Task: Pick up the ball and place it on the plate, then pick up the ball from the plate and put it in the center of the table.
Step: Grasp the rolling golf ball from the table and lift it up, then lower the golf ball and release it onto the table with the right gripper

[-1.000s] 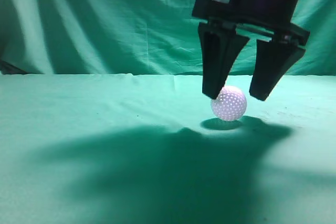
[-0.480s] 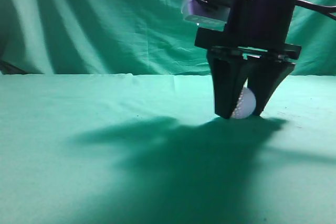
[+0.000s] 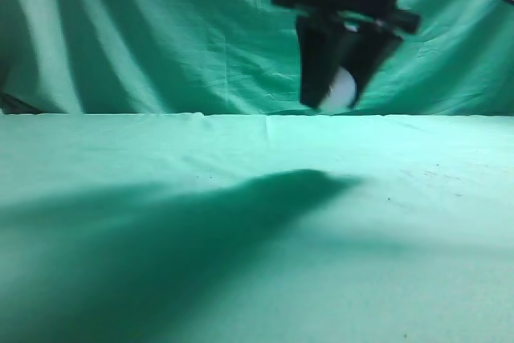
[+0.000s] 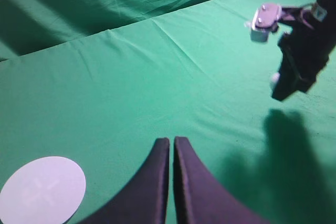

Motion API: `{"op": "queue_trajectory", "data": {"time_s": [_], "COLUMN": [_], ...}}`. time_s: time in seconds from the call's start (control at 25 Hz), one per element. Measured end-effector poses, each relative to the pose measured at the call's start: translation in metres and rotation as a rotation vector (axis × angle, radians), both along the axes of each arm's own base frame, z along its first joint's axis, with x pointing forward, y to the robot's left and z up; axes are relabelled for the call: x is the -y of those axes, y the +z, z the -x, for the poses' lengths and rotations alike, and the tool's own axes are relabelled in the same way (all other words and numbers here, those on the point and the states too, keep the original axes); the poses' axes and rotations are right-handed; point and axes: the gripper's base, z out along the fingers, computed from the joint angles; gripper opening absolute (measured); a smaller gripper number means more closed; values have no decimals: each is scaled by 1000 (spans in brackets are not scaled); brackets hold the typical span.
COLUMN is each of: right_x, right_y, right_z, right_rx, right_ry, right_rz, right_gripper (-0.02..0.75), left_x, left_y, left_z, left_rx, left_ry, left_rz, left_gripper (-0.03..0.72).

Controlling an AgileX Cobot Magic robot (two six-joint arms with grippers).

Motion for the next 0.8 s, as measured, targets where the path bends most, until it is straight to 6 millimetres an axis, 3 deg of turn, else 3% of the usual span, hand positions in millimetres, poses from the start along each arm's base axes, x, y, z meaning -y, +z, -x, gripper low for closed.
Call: {"op": "queue_trajectory", "data": {"time_s": [0.2,0.32,0.52,0.8], "right_x": [-12,-15,-19,-47], "right_y": [42,50,42,3], "right_z": [-20,-25,-33,-38], "right_rx": [132,180,208,246], "right_ry": [0,-4,-4,111], "right_rz": [-79,-106,-117,-101], "right_gripper": [321,321,321,321], "left_x": [0,0,-3,-7], "left_y": [-3,-18,-45,-55], "left_z": [0,-1,3,3], "left_rx": [-6,-48,-54,-12], "left_ry": [0,8,59,102], "left_rz": [-1,8,55,79], "left_gripper": [0,0,0,0]}}
